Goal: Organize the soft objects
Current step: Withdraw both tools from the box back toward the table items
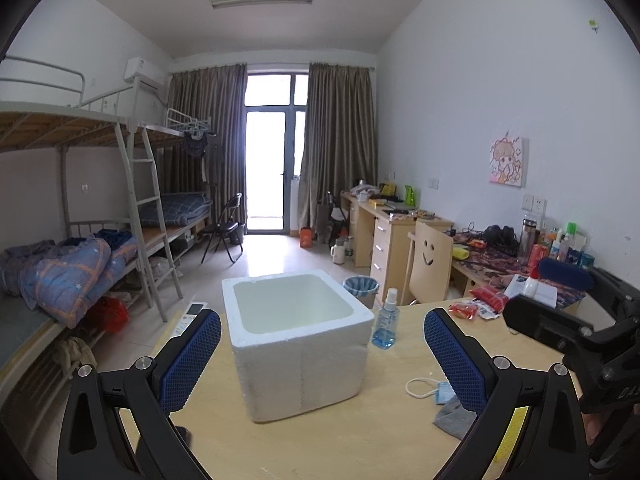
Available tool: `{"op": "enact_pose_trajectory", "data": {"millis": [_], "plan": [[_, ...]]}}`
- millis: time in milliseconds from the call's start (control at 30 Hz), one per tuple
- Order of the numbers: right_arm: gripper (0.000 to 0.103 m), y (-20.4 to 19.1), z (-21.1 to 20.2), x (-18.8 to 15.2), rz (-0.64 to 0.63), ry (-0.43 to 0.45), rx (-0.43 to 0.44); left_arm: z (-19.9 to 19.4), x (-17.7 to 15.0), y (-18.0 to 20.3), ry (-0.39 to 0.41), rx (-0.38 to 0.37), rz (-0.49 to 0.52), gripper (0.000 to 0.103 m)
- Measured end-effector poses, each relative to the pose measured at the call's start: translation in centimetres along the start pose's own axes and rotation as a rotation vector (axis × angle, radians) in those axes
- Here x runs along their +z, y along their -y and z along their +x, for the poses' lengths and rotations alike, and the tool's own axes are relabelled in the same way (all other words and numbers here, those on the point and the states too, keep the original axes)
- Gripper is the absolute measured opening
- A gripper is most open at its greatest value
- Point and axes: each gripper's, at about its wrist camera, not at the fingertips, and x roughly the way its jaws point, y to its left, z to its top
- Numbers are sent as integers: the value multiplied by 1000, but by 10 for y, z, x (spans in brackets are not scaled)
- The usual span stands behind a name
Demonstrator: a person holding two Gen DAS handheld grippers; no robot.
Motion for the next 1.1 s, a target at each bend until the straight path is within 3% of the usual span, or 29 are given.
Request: {"op": "enact_pose_trajectory", "data": {"millis": [333,767,1100], "plan": [[103,5,-21,-35,-27,-1,-51,-14,-29,9,26,15,-14,102],[103,22,-32,-85,97,-31,-74,-15,-83,16,0,-26,-29,102],[103,25,-33,-93,87,-58,-125,-10,-87,22,-19,-56,-37,102]]}}
